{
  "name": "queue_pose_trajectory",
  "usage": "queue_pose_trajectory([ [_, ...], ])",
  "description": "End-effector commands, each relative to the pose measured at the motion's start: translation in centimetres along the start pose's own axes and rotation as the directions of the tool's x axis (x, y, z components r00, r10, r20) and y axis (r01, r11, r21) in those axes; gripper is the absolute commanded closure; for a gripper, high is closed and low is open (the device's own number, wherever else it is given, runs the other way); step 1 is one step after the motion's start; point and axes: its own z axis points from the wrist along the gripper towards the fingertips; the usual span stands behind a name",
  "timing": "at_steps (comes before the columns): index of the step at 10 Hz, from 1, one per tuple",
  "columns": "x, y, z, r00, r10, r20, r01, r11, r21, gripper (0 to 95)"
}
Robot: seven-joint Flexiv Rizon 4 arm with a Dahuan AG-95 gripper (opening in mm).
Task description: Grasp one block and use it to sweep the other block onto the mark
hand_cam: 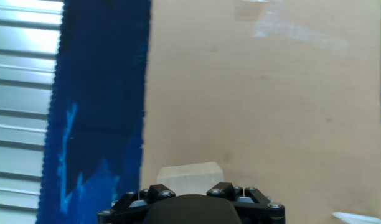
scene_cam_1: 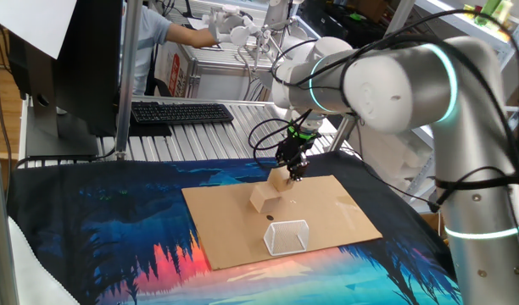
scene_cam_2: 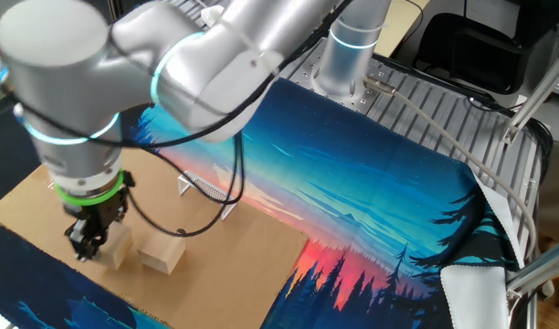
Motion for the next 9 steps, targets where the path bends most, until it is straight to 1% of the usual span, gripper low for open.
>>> queue_pose_trajectory([
  [1, 0.5, 0.7, 0.8, 0.995, -0.096, 0.006, 0.096, 0.995, -0.012, 95.0],
  [2, 0.7, 0.9, 0.9, 0.993, -0.116, -0.001, 0.116, 0.993, -0.014, 95.0],
  [3, 1.4, 1.2, 0.7, 0.986, -0.167, -0.023, 0.166, 0.986, -0.021, 95.0],
  [4, 1.8, 1.4, 0.7, 0.980, -0.199, -0.024, 0.199, 0.980, -0.023, 95.0],
  [5, 2.6, 2.0, 0.7, 0.966, -0.257, -0.025, 0.257, 0.966, -0.025, 95.0],
  [6, 3.6, 3.0, 0.7, 0.953, -0.300, -0.031, 0.299, 0.954, -0.027, 95.0],
  [7, 4.3, 3.9, 0.6, 0.939, -0.341, -0.030, 0.341, 0.940, -0.027, 95.0],
  [8, 5.0, 4.9, 0.2, 0.918, -0.394, -0.029, 0.394, 0.919, -0.029, 95.0],
  [9, 5.3, 5.2, 0.1, 0.905, -0.423, -0.029, 0.423, 0.906, -0.030, 95.0],
])
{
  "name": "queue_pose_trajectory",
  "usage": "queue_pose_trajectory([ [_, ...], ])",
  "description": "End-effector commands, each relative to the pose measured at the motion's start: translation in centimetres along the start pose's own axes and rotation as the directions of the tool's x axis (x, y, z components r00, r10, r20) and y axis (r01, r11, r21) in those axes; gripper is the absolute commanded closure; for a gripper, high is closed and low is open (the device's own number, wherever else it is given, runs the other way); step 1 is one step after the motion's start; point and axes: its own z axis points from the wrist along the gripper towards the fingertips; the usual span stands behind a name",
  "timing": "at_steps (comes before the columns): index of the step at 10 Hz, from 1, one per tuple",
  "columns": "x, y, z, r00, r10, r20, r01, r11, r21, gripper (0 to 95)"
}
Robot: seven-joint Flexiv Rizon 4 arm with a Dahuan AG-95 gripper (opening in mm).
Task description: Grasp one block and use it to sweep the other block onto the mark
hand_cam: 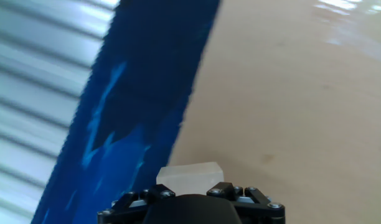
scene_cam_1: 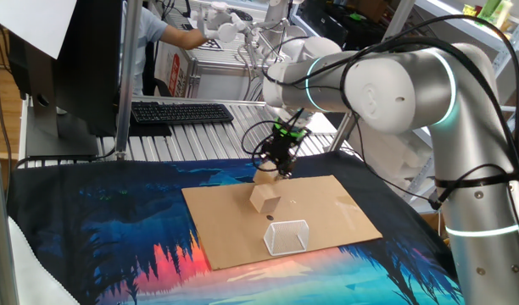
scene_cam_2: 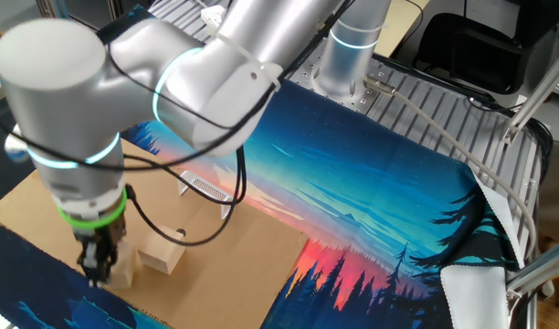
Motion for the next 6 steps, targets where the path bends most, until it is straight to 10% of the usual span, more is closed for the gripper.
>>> queue_pose_trajectory([
  [1, 1.12, 1.98, -0.01, 0.982, -0.190, -0.013, 0.190, 0.982, -0.013, 95.0],
  [6, 1.87, 2.60, 0.68, 0.895, -0.441, -0.059, 0.442, 0.897, -0.001, 95.0],
])
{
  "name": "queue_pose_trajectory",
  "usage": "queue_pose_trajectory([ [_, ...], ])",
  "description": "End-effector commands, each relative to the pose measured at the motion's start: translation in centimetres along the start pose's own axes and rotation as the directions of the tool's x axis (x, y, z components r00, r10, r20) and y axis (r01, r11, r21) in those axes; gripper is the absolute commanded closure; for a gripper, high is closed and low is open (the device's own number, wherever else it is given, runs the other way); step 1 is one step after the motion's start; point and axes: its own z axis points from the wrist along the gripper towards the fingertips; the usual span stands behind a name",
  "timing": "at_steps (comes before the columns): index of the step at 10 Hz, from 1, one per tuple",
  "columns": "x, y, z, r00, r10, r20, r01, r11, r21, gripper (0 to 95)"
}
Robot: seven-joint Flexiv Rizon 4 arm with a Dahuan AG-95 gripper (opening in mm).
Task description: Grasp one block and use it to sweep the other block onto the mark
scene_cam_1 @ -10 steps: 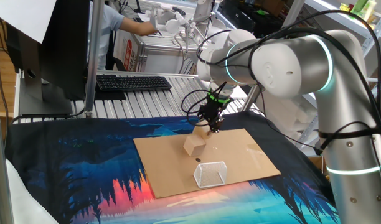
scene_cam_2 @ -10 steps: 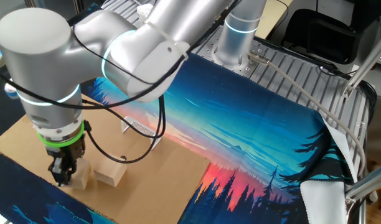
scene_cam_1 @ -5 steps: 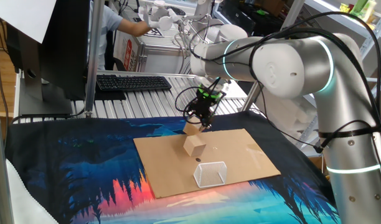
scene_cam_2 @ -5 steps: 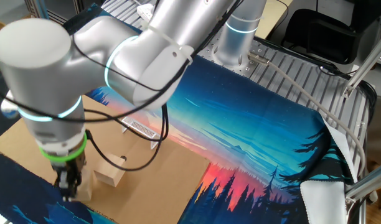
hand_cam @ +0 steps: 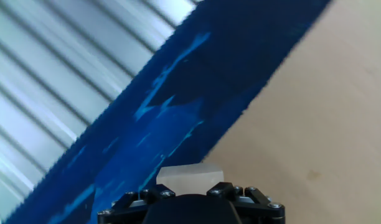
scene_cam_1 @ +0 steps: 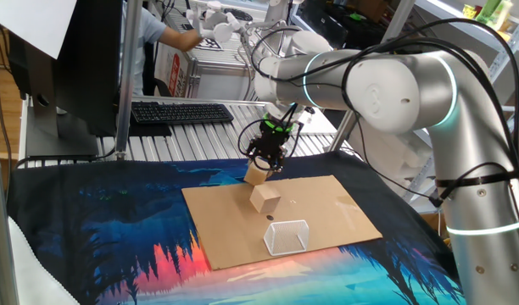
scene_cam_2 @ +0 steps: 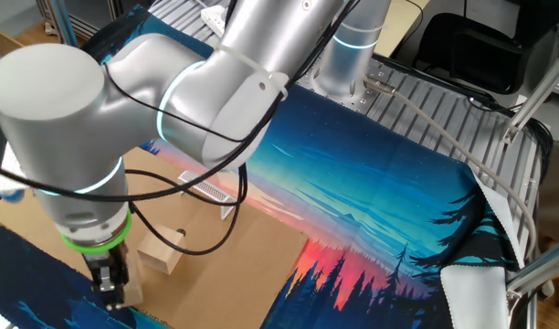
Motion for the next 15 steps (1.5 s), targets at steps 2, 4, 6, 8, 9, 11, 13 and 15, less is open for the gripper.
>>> queue_pose_trajectory([
  [2, 0.1, 0.8, 0.6, 0.977, -0.208, -0.037, 0.208, 0.978, 0.013, 95.0],
  [4, 0.1, 0.9, 0.8, 0.967, -0.250, -0.048, 0.251, 0.968, 0.017, 95.0],
  [6, 0.1, 0.9, 0.8, 0.950, -0.305, -0.060, 0.307, 0.952, 0.012, 95.0],
  [8, 0.1, 0.9, 0.8, 0.924, -0.376, -0.064, 0.377, 0.926, 0.006, 95.0],
  [9, 0.1, 0.9, 0.8, 0.916, -0.396, -0.064, 0.398, 0.917, 0.009, 95.0],
  [11, 0.3, 0.9, 0.9, 0.906, -0.418, -0.066, 0.420, 0.908, 0.016, 95.0],
  [13, 0.7, 1.0, 1.1, 0.904, -0.422, -0.066, 0.424, 0.905, 0.023, 95.0],
  [15, 1.4, 1.0, 1.3, 0.902, -0.426, -0.068, 0.428, 0.903, 0.028, 95.0],
])
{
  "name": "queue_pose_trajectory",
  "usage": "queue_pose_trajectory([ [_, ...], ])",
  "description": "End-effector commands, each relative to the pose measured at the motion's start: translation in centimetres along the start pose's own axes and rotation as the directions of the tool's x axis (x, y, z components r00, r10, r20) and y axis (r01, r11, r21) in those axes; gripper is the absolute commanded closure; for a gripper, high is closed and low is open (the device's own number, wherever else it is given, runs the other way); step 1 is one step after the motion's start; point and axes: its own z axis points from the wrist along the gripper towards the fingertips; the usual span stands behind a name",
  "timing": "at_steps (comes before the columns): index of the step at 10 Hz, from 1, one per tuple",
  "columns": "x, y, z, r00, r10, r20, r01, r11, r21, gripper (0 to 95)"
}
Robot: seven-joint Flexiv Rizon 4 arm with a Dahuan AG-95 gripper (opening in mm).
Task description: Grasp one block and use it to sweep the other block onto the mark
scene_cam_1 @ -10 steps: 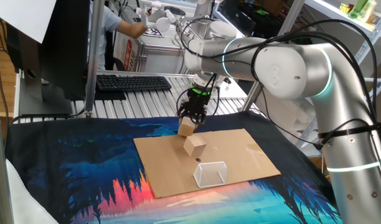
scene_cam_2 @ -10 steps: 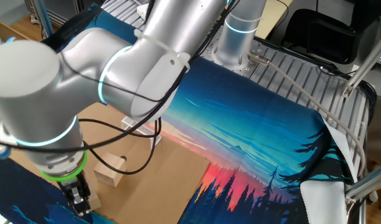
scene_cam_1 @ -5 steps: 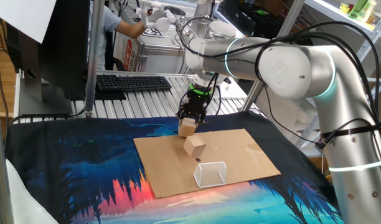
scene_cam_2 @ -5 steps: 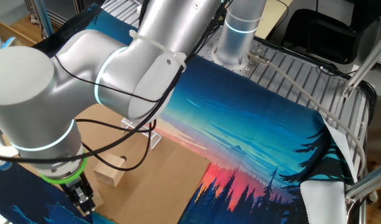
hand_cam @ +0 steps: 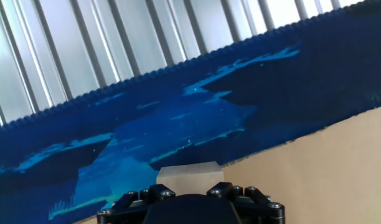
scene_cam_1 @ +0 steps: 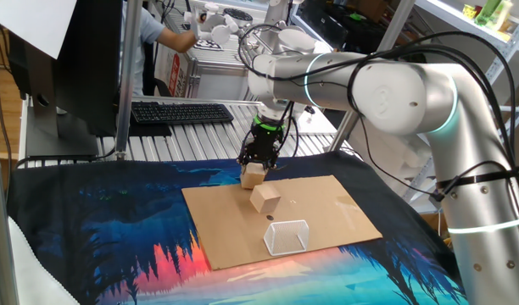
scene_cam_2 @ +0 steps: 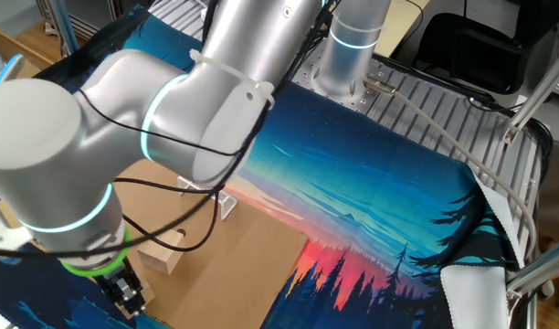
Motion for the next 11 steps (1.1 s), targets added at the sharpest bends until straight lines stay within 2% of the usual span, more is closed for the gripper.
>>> queue_pose_trajectory([
  [1, 0.4, 0.0, -0.1, 1.000, -0.005, -0.002, 0.005, 1.000, 0.004, 95.0],
  [6, 1.4, -0.1, -0.4, 1.000, -0.024, 0.001, 0.024, 0.999, 0.028, 95.0],
  [11, 1.9, -0.7, 0.4, 0.999, -0.046, 0.002, 0.046, 0.998, 0.039, 95.0],
])
